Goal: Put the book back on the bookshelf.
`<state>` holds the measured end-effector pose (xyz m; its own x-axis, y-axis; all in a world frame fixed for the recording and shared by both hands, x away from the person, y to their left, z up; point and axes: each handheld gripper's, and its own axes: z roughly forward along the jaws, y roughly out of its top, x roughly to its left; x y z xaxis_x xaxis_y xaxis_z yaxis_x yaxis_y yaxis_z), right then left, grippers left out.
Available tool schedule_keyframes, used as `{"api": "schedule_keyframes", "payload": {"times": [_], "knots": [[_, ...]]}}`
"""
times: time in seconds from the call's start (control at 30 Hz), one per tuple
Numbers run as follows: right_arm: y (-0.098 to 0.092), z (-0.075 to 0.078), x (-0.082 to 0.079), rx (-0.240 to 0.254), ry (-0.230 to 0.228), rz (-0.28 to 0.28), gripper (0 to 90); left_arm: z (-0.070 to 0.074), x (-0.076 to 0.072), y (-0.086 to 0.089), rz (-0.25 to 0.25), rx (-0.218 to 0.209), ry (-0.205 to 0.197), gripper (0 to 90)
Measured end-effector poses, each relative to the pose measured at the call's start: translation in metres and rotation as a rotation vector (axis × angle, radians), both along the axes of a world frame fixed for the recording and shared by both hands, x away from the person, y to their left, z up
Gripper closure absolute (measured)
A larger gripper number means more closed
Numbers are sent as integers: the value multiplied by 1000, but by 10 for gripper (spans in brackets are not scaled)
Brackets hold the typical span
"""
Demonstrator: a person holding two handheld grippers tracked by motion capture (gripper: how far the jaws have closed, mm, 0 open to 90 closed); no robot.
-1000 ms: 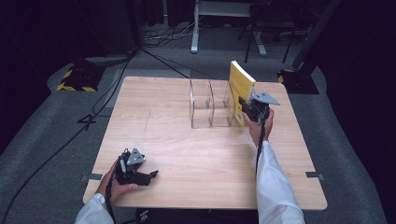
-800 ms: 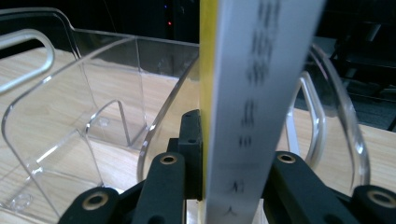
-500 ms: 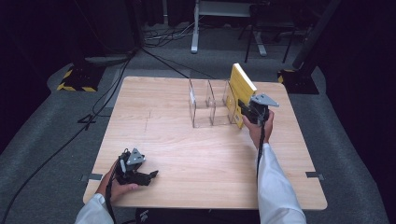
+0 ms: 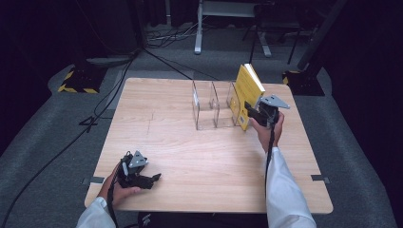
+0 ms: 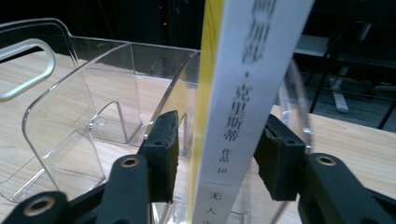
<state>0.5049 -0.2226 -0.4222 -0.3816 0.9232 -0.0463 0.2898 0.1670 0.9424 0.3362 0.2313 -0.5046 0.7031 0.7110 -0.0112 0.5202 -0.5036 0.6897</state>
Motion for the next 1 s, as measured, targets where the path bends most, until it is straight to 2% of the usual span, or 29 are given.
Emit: {"api": "schedule_keyframes", "payload": {"times": [0.03,0.27,0.33,0.5,0.63,0.87,1.0], "knots": [[-3,3,-2,-6,-3,5,502,0,0,0,0,0,1,155],[-11,12,-10,-4,-11,-5,473,0,0,0,1,-1,1,154],[-14,14,-13,-12,-17,-24,447,0,0,0,1,0,1,154],[-23,18,-18,-3,-14,-35,447,0,0,0,1,-1,1,154],[-26,23,-26,-26,-28,-27,440,0,0,0,1,0,1,154],[-30,27,-36,-40,-19,-19,430,0,0,0,0,-1,1,154],[-33,27,-41,-68,5,1,412,0,0,0,0,0,1,154]]}}
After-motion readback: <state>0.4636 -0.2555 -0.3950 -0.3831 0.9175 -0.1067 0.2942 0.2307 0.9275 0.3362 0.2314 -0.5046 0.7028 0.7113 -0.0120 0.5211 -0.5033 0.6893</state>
